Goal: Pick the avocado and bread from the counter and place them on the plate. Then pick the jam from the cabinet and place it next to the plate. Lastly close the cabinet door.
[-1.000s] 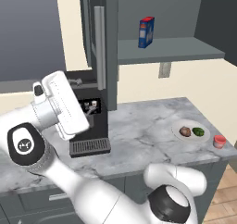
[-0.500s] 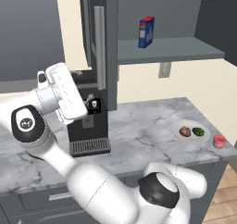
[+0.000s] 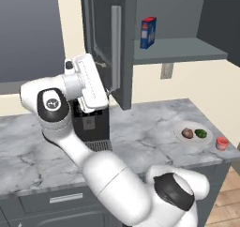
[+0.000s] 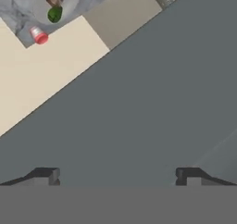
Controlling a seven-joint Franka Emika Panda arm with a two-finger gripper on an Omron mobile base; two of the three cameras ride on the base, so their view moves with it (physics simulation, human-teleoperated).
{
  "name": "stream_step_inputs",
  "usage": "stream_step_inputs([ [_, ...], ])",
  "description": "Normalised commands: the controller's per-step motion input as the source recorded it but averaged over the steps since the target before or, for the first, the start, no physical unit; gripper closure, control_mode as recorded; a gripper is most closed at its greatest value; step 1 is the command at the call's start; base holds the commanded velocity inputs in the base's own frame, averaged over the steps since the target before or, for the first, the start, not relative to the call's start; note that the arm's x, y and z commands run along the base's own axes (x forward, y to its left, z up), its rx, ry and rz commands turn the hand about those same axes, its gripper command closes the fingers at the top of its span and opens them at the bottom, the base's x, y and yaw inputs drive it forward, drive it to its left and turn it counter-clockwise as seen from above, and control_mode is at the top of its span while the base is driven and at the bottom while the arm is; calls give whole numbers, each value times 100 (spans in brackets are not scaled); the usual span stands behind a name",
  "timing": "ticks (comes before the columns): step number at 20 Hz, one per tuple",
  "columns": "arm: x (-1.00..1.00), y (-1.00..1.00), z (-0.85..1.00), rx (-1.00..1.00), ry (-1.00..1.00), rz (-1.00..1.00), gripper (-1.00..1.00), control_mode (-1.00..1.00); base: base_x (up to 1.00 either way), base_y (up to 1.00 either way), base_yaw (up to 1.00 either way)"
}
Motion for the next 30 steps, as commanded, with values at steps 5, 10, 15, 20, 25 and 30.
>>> stream_step_inputs([
  [5, 0, -100, 14, 17, 0, 31, -100, -100, 0, 0, 0],
  [10, 24, -100, -3, 13, 0, 44, -100, -100, 0, 0, 0],
  [15, 57, -99, -20, 9, 0, 47, -100, -100, 0, 0, 0],
  [20, 96, -91, -32, 7, 0, 45, -100, -100, 0, 0, 0],
  [25, 100, -86, -25, 9, 4, 38, -100, -100, 0, 0, 0],
  [30, 100, -77, -24, 7, 10, 34, -100, -100, 0, 0, 0],
])
